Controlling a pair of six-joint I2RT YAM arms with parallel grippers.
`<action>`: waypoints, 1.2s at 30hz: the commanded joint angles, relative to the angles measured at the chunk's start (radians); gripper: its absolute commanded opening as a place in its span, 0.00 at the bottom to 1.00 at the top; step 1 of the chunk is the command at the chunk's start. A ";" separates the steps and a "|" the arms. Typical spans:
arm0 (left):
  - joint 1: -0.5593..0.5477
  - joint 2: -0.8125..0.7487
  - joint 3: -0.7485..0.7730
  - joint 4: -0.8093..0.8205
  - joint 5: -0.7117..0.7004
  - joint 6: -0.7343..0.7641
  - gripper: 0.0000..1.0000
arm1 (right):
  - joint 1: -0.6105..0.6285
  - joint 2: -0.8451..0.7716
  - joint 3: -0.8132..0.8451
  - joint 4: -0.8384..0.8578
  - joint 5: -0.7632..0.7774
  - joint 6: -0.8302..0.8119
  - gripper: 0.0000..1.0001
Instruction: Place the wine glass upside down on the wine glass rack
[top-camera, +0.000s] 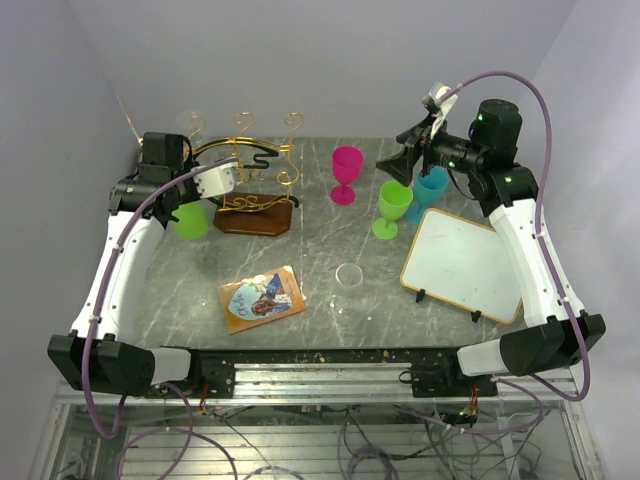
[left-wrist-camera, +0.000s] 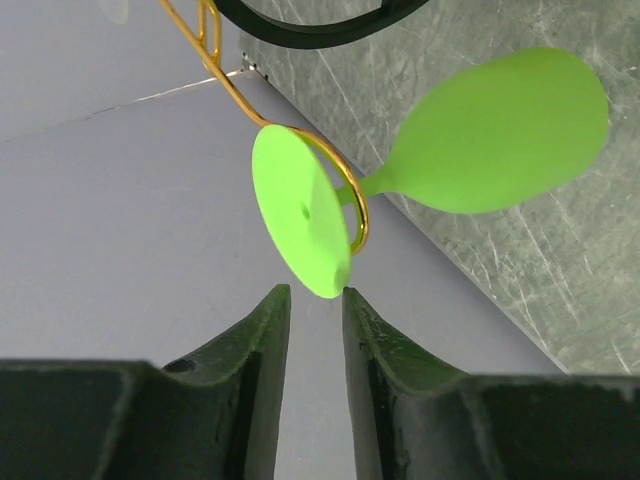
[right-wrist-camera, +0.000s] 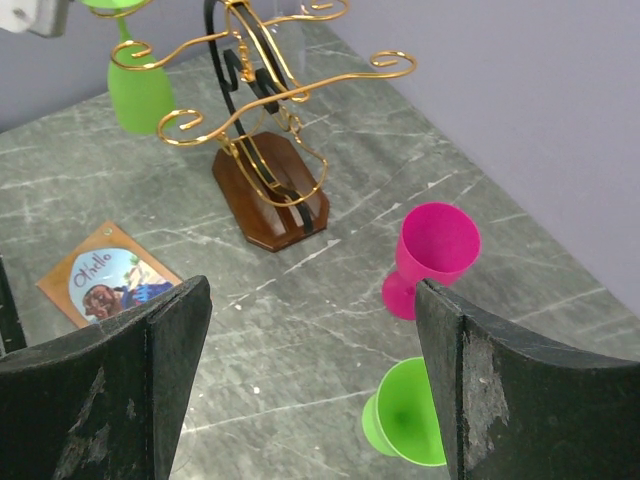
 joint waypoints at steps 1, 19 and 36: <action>-0.007 -0.022 0.056 -0.046 0.037 -0.023 0.40 | -0.009 -0.014 0.015 -0.024 0.062 -0.063 0.82; -0.007 -0.021 0.204 -0.168 0.229 -0.111 0.78 | -0.007 -0.026 0.023 -0.085 0.122 -0.161 0.84; -0.007 0.020 0.306 0.086 0.148 -0.557 1.00 | 0.014 0.006 0.014 -0.262 0.285 -0.366 0.88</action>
